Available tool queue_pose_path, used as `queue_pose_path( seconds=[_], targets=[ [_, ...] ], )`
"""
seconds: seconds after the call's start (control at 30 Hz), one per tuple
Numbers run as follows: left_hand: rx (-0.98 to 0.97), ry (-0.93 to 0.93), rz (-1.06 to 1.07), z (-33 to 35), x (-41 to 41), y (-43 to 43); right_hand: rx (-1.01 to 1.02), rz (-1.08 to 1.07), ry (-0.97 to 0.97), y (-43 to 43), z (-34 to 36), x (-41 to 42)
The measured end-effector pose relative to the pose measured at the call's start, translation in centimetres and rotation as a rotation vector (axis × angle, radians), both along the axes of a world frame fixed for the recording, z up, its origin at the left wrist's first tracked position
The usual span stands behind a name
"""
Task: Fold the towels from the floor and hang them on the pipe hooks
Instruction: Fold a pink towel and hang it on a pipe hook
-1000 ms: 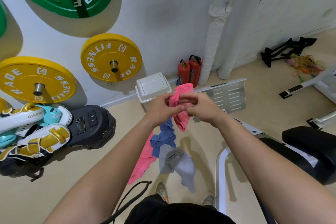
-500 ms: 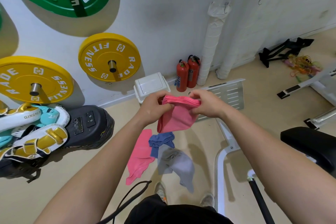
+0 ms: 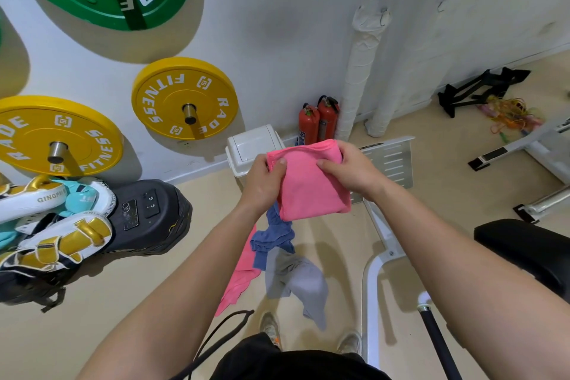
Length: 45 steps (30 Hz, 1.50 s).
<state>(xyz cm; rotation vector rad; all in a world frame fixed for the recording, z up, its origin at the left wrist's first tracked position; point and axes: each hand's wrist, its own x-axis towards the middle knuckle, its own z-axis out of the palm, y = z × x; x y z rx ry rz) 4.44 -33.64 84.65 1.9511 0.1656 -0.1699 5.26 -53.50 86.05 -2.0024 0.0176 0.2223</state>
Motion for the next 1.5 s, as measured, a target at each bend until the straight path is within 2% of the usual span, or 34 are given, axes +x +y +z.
queue_pose_path(
  seconds=[0.23, 0.37, 0.47, 0.53, 0.67, 0.77, 1.0, 1.13, 1.23, 1.3, 1.43, 1.5],
  targets=[
    [0.027, 0.078, -0.209, 0.7, -0.1, -0.6, -0.044, -0.159, -0.139, -0.9, 0.7, 0.2],
    [-0.142, 0.095, -0.16, 1.2, -0.3, -0.8, 0.02, -0.269, -0.126, -2.0, 0.6, 0.0],
    [-0.125, 0.043, -0.155, 1.3, 0.0, -1.0, 0.091, -0.343, -0.076, -2.0, 0.4, -0.3],
    [-0.043, 0.02, -0.142, 1.3, 0.3, -1.3, 0.184, -0.324, -0.001, -1.9, 0.4, -0.5],
    [0.006, -0.011, -0.07, 1.6, 0.8, -1.1, 0.356, -0.095, 0.18, -2.1, 0.5, -1.0],
    [0.005, 0.01, -0.079, 1.6, 1.2, -0.6, 0.308, -0.004, 0.261, -2.1, 0.7, -1.2],
    [0.008, 0.044, -0.117, 1.2, 1.6, 1.0, -0.071, -0.056, 0.121, -2.1, 1.6, 0.1],
    [-0.029, 0.047, -0.097, 1.3, 1.7, 1.1, -0.015, -0.047, 0.145, -1.5, 2.2, 0.1],
    [-0.117, 0.101, -0.125, 1.7, 2.0, 1.4, -0.106, 0.032, 0.132, -1.0, 2.6, 0.5],
    [-0.055, 0.06, -0.179, 1.9, 2.4, 1.7, -0.13, 0.065, 0.139, -0.5, 2.9, 0.8],
    [0.036, -0.049, -0.183, 2.7, 4.2, 2.1, 0.031, -0.099, 0.133, 0.6, 3.5, 2.6],
    [0.005, -0.073, -0.164, 3.2, 5.7, 2.4, -0.019, -0.177, 0.071, 1.1, 3.9, 3.7]
  ],
)
